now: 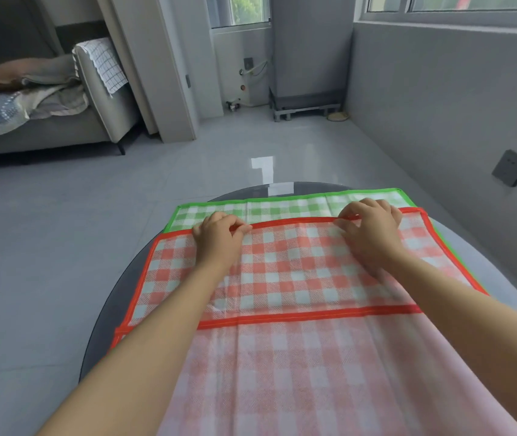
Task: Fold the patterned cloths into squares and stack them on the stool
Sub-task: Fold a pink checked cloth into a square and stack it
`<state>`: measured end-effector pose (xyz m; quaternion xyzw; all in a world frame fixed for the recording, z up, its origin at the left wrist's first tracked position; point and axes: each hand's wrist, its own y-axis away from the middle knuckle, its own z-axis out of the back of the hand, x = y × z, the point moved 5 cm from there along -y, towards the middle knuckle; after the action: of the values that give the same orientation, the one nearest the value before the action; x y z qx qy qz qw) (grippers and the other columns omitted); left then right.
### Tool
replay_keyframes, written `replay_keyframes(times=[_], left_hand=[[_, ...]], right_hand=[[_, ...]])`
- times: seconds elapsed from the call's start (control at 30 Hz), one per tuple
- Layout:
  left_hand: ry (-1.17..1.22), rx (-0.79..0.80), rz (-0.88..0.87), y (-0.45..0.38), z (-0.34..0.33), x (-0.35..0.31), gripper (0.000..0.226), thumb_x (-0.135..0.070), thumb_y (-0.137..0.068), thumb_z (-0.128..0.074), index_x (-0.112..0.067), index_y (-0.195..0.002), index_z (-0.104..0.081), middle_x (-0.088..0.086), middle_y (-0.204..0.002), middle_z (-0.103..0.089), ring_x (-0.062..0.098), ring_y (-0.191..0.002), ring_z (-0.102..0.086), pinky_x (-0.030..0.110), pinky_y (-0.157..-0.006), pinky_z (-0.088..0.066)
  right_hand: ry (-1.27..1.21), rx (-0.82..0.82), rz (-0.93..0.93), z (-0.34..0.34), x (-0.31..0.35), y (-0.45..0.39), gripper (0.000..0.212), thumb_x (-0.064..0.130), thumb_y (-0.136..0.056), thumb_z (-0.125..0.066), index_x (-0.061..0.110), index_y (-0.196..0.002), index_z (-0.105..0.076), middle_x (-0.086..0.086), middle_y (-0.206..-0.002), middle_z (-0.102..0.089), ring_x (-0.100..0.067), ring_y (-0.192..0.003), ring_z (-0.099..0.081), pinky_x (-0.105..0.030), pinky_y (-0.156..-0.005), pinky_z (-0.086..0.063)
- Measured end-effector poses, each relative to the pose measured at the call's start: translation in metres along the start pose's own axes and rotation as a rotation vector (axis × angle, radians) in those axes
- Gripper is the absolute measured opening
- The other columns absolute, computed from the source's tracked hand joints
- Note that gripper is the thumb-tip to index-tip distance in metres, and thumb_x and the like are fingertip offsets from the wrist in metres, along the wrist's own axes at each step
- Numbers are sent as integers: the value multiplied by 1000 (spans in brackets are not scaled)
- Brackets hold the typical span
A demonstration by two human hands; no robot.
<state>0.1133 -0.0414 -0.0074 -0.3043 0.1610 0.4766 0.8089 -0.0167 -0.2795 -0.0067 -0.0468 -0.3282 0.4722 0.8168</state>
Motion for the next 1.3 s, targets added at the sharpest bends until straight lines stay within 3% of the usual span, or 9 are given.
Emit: replay_keyframes(times=[0.23, 0.37, 0.43, 0.53, 0.67, 0.77, 0.87, 1.07, 1.3], left_hand=[[-1, 3, -83, 18, 75, -46, 22, -34, -92, -57, -19, -94, -72, -6, -99, -67, 11, -95, -29, 35, -95, -28], [1, 120, -84, 40, 114, -64, 14, -37, -89, -60, -28, -82, -69, -12, -83, -63, 21, -105, -45, 37, -96, -37], [-8, 173, -94, 56, 129, -68, 15, -39, -87, -63, -31, -75, -66, -17, -75, -60, 22, -100, -52, 39, -95, -41], [11, 241, -91, 85, 142, -67, 18, -39, -84, -67, -34, -67, -65, -14, -72, -64, 21, -90, -56, 35, -85, -43], [40, 306, -86, 124, 153, -68, 15, -39, -80, -72, -32, -67, -70, -10, -71, -69, 18, -79, -62, 28, -70, -49], [70, 355, -105, 153, 155, -70, 12, -29, -80, -74, -26, -68, -72, -3, -74, -70, 18, -76, -63, 26, -66, -48], [61, 410, -80, 179, 149, -63, 12, -31, -79, -75, -30, -67, -72, -13, -73, -70, 11, -76, -62, 21, -66, -46], [141, 479, -36, 213, 124, -42, 10, -28, -76, -77, -28, -67, -73, -16, -74, -69, 6, -74, -60, 24, -72, -51], [14, 561, -98, 232, 103, -25, 15, -32, -76, -73, -36, -63, -70, -21, -73, -66, 2, -84, -54, 21, -76, -46]], right_hand=[[-13, -19, 89, 73, 35, 9, 11, 39, -84, -64, 28, -83, -67, 11, -79, -61, -17, -101, -45, -35, -99, -17], [2, 59, 125, 119, 57, 30, 11, 39, -83, -65, 27, -82, -65, 7, -81, -67, -14, -87, -53, -36, -99, -27], [-16, 125, 144, 137, 66, 47, 10, 35, -82, -67, 25, -82, -67, 5, -81, -67, -17, -80, -58, -33, -86, -41], [17, 208, 191, 156, 75, 77, 8, 32, -81, -69, 27, -77, -66, 6, -80, -67, -16, -74, -60, -28, -69, -46], [87, 300, 198, 171, 71, 115, 10, 36, -79, -71, 34, -71, -64, 18, -74, -65, -11, -78, -63, -35, -76, -53], [89, 374, 208, 173, 68, 141, 12, 33, -78, -72, 34, -71, -63, 22, -69, -60, -7, -76, -61, -25, -73, -50], [66, 473, 205, 166, 62, 164, 17, 32, -79, -72, 36, -68, -59, 22, -67, -58, -1, -71, -57, -5, -57, -38], [57, 615, 159, 137, 38, 193, 20, 35, -77, -73, 41, -65, -58, 16, -77, -63, -5, -79, -59, -22, -73, -48], [137, 650, 286, 118, 27, 211, 26, 35, -77, -72, 44, -62, -53, 21, -96, -55, 0, -92, -44, -18, -79, -34]])
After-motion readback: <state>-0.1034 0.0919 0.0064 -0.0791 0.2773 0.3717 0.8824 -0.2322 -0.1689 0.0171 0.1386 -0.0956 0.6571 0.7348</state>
